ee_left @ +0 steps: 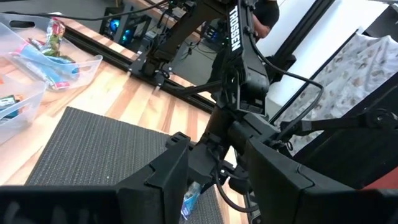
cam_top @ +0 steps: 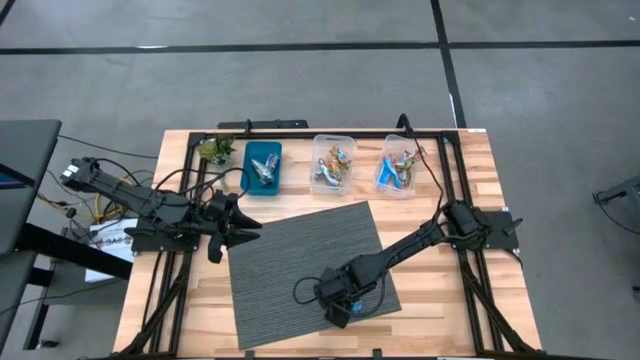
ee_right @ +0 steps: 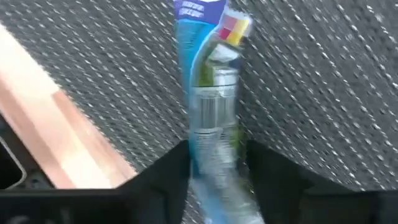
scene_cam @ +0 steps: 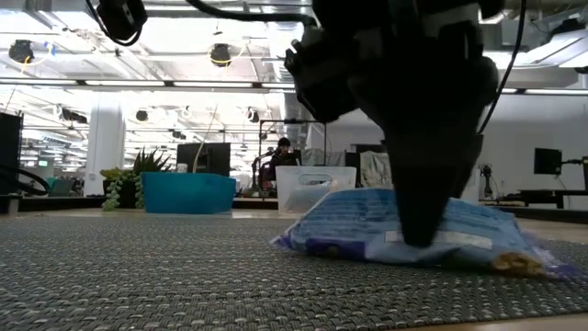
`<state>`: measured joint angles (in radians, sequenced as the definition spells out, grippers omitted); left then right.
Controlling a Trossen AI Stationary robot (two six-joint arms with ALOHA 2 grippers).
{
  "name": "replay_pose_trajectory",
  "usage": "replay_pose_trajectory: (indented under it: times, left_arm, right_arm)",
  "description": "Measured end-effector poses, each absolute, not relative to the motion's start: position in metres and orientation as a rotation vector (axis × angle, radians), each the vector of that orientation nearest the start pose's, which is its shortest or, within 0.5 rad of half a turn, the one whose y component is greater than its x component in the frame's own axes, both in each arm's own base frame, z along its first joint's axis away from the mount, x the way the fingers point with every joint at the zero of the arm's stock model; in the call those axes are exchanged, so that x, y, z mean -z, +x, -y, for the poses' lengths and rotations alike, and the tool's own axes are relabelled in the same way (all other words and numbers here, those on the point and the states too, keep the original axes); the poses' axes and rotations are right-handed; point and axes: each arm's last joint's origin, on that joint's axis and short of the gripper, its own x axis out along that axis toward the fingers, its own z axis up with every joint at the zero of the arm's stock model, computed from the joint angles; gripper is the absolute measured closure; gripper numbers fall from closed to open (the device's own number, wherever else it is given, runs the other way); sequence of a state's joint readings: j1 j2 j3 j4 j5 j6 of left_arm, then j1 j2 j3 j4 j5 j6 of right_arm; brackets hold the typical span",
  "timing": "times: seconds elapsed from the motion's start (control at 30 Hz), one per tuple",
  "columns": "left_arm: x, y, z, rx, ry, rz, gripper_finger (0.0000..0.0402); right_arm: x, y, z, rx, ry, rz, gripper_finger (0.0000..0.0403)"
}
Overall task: Pick and place Granola Bars by type
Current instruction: Put the blue granola bar into the blue bin
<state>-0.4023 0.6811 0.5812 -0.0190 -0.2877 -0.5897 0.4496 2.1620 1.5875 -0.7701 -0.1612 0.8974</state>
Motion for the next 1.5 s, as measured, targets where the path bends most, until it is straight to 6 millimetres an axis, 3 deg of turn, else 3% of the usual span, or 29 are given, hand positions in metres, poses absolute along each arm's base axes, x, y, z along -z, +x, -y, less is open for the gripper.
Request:
replay_pose_trajectory:
  times: [0.17,0.33,0.6,0.87,1.13,1.5]
  left_arm:
    - [-0.294,0.150,0.055,0.071,-0.558,-0.137,0.0249]
    - [-0.295,0.150,0.055,0.067,-0.582,-0.127,0.0249]
    - [-0.287,0.149,0.052,-0.031,-0.706,-0.179,0.0249]
    - [-0.267,0.144,0.048,-0.227,-0.897,-0.316,0.0249]
    - [-0.267,0.144,0.044,-0.277,-0.933,-0.295,0.0249]
    - [-0.270,0.150,0.029,-0.342,-0.914,-0.227,0.0249]
  right_arm:
    - [-0.148,0.386,-0.191,0.101,0.556,-1.423,0.0344]
    - [-0.159,0.398,-0.188,0.073,0.588,-1.360,0.0393]
    - [-0.207,0.433,-0.166,0.026,0.646,-1.189,0.0383]
    - [-0.242,0.460,-0.110,0.186,0.736,-1.020,0.0395]
    - [-0.272,0.478,-0.057,0.207,0.755,-0.860,0.0388]
    - [-0.300,0.486,-0.033,0.166,0.718,-0.729,0.0393]
